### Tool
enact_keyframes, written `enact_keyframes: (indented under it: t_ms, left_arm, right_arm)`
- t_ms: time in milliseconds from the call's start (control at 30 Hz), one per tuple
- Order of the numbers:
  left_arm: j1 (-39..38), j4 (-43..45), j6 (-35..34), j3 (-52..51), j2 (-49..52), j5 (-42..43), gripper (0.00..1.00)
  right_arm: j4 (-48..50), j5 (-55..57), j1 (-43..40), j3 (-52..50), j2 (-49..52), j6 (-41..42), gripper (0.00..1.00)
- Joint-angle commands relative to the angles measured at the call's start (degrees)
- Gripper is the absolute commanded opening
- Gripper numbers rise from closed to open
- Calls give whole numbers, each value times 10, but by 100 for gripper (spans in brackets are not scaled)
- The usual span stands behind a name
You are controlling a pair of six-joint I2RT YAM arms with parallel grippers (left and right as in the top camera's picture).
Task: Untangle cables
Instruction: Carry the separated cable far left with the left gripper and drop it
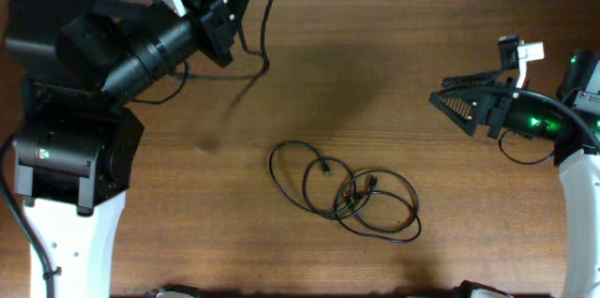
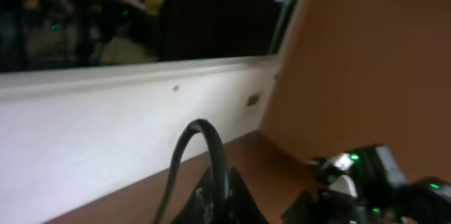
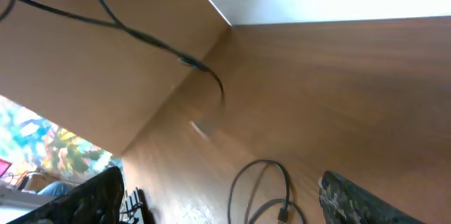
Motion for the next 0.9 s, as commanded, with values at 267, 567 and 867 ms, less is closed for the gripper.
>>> enact_keyframes:
  t_ms: [267, 567, 867]
  left_arm:
    - [1, -74, 45, 5, -2, -53, 0]
    - [1, -181, 102, 5, 5, -251, 0]
    - [93, -173, 114, 5, 11, -371, 0]
  right_arm:
    - [-26, 33, -2, 4, -10, 4, 87]
    - [-40, 35, -2, 4, -10, 4, 87]
    - [-49, 64, -2, 4, -10, 4, 88]
